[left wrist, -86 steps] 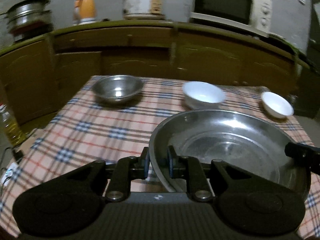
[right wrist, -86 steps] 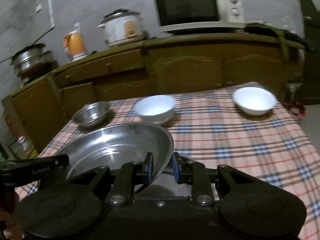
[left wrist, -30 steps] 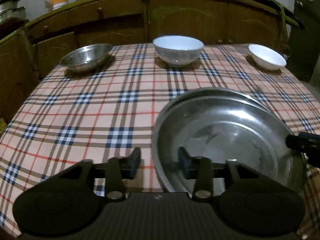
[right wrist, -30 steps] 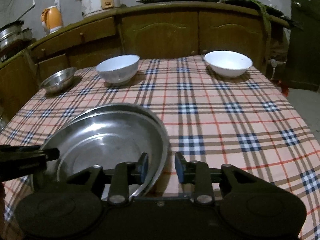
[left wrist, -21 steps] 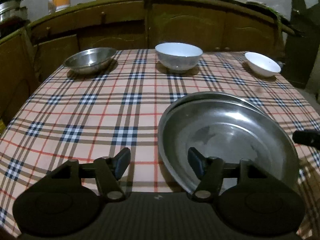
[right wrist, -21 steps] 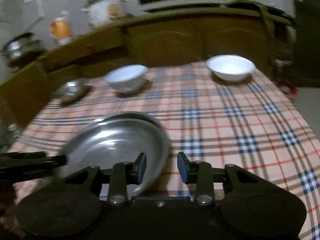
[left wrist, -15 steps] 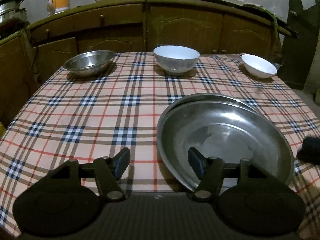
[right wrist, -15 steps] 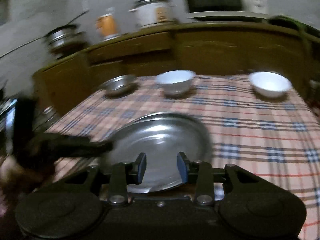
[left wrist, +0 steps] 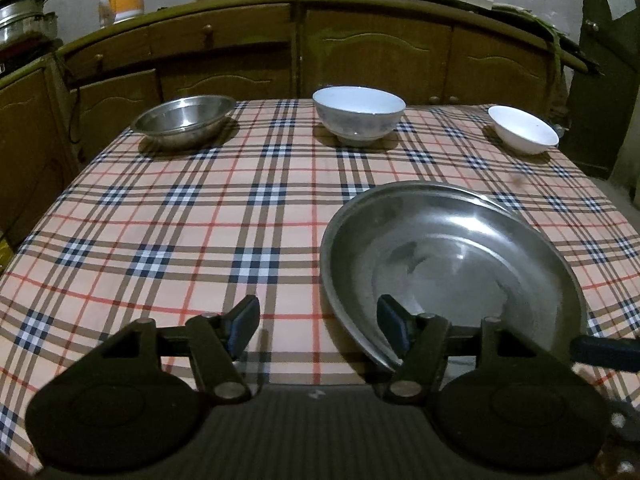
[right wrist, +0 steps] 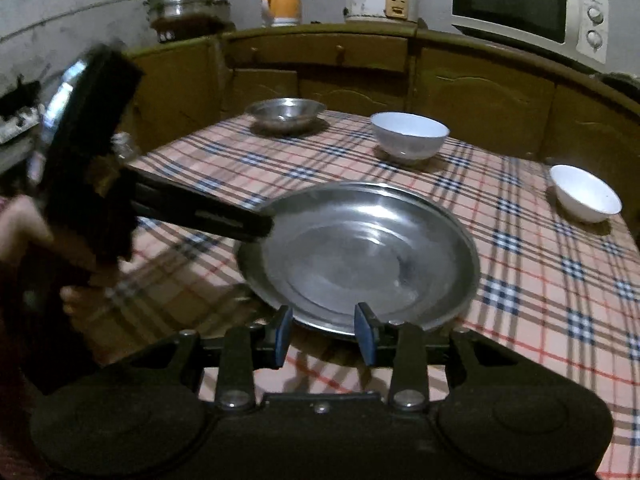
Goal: Organize plates and bowls
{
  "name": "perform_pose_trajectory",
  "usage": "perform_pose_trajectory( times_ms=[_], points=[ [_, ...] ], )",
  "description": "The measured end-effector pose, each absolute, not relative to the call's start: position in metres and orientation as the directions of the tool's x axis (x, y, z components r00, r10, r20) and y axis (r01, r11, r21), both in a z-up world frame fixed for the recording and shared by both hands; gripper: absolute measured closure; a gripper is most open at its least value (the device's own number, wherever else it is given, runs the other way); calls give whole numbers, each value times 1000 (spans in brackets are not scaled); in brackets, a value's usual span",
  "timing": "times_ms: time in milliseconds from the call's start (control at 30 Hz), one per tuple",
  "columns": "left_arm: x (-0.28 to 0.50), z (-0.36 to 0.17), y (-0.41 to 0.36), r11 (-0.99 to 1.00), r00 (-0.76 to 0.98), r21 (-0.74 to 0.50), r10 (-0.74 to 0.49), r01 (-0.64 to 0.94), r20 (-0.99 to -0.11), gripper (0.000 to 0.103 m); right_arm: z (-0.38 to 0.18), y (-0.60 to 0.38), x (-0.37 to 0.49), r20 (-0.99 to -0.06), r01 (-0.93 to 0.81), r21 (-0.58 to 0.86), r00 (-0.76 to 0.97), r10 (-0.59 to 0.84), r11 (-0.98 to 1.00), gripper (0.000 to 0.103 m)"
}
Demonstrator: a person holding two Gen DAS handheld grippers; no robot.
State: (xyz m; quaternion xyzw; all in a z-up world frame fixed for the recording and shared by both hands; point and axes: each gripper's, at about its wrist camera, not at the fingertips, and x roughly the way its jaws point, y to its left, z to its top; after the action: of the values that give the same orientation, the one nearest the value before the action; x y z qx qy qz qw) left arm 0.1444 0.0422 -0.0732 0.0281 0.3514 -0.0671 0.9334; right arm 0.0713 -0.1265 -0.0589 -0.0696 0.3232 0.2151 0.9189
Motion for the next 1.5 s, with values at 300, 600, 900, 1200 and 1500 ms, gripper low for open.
perform_pose_trajectory(
  times_ms=[300,600,900,1200,1500],
  points=[
    [148,-75,41,991,744,10,-96,136,-661,28,-56,-149,81,-576,-320,37,767,282,947,27],
    [176,-90,45,995,701,-18,-82,98,-709,26,-65,-186,107,-587,0,96,807,57,995,21],
    [193,-93,32,991,684,0,-94,135,-723,36,-89,-197,141,-691,16,267,700,180,963,22],
    [198,-94,27,985,679,-30,-137,167,-721,66,-94,-185,159,-698,-12,297,679,225,955,69],
    [200,-78,46,990,703,-70,-136,122,-698,77,-79,-175,163,-679,-47,298,691,247,953,70]
  ],
)
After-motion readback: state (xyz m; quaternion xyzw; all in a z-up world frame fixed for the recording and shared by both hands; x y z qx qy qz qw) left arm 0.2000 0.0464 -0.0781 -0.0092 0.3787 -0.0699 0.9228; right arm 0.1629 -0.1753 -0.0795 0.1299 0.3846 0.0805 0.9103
